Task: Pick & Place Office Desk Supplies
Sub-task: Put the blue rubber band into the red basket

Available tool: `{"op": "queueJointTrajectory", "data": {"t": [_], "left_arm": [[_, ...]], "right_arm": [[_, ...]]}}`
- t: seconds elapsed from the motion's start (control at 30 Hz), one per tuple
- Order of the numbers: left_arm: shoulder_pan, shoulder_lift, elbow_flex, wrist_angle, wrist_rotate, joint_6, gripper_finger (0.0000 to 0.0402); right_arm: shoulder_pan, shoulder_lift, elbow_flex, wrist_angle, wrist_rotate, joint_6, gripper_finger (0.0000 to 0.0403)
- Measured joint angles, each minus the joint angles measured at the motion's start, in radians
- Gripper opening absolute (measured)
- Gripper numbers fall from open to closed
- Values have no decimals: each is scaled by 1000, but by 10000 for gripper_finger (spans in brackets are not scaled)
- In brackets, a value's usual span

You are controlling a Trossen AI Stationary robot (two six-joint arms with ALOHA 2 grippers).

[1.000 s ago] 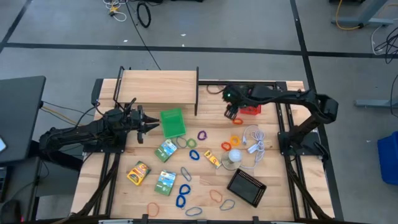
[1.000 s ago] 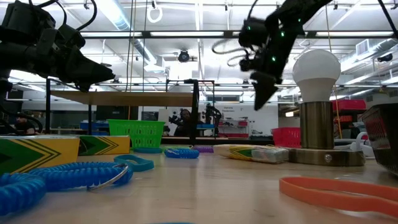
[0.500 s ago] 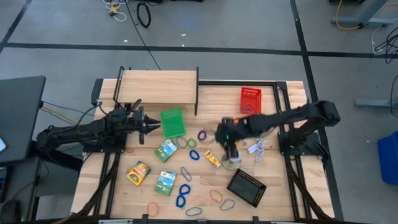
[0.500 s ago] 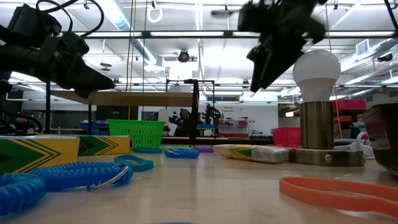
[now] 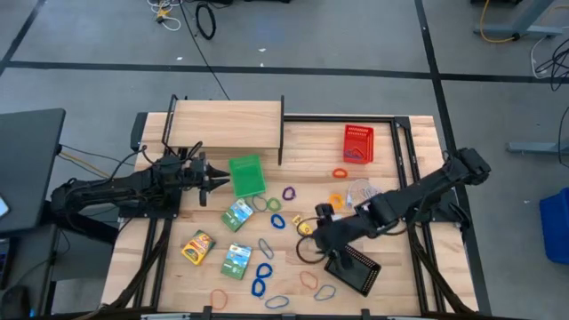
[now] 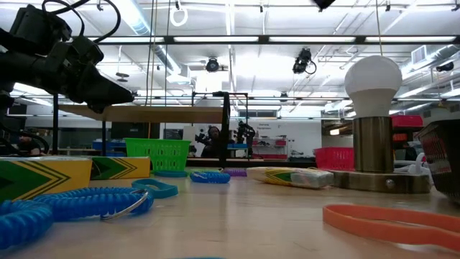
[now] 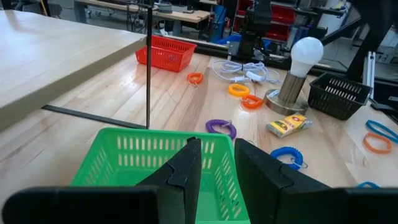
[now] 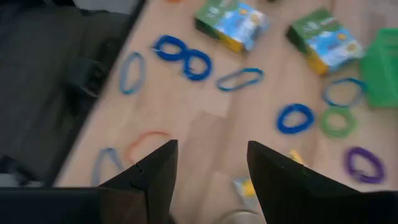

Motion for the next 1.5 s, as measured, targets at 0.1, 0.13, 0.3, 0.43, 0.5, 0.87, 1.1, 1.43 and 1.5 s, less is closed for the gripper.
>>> {"op": "queueJointTrajectory", "data": {"t": [0.1,0.13,0.3,0.43,0.5,0.87,1.1,1.43,1.5], "left_arm": [[0,0,0,0,0,1,104],[0,0,0,1,-1,5,104],[0,0,0,4,-3,19,104],[0,0,0,5,-11,18,104],[0,0,0,5,-11,18,104],[0,0,0,0,-11,41,104],[0,0,0,-1,-11,46,104],[0,1,0,-3,-14,48,104],[0,0,0,-3,-26,48,104]], "right_arm": [[39,25,1,5,-4,67,203],[53,45,1,3,-6,88,203],[112,200,32,-27,-81,137,203],[153,317,150,-119,-101,150,203],[172,366,214,-150,-98,152,203],[245,587,397,-252,-83,182,203],[270,660,398,-263,-80,231,203],[294,688,400,-232,-49,291,142],[297,690,400,-235,-34,293,106]]}}
